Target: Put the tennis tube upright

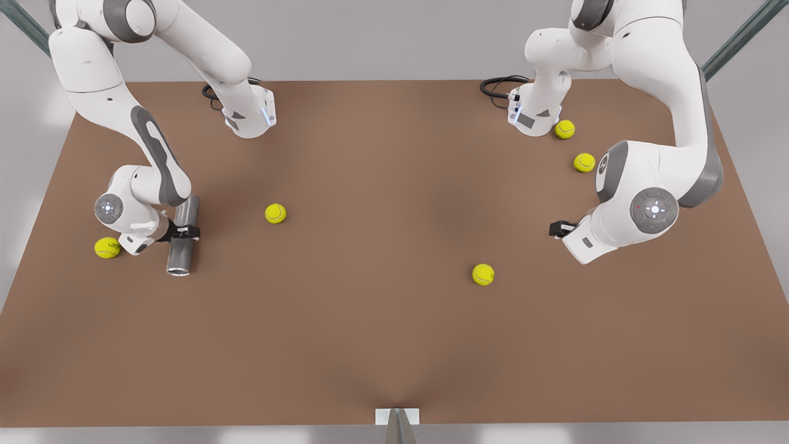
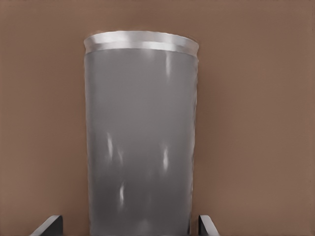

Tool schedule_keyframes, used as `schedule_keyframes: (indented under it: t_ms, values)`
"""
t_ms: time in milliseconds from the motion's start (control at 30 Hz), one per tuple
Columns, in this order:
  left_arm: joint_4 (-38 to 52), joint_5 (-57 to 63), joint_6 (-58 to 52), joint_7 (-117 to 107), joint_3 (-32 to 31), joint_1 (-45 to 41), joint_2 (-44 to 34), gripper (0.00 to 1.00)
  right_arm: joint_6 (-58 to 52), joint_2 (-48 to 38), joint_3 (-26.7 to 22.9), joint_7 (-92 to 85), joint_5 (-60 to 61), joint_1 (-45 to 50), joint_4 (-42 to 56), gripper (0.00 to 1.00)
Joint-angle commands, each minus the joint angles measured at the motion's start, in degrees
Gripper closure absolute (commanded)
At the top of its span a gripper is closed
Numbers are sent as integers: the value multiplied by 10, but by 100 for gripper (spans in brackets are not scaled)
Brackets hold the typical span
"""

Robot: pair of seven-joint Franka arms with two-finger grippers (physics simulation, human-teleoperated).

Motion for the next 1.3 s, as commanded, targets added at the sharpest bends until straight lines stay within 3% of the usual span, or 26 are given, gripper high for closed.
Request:
schedule_keyframes:
  t_ms: [0,367,467,500,1267]
  values:
    - [0,-1,0,0,0,0,0,0,0,2,0,-3,0,1,2,0]
    - [-1,-2,-2,0,0,0,0,0,5,33,0,-4,-13,0,11,0]
    - [0,-2,-2,0,1,0,3,0,3,33,0,-4,-13,1,12,24]
    - [0,-2,-2,0,1,0,3,0,3,33,0,-4,-13,1,12,25]
    - [-1,-2,-6,-1,1,0,4,0,-27,30,2,1,-13,10,29,28]
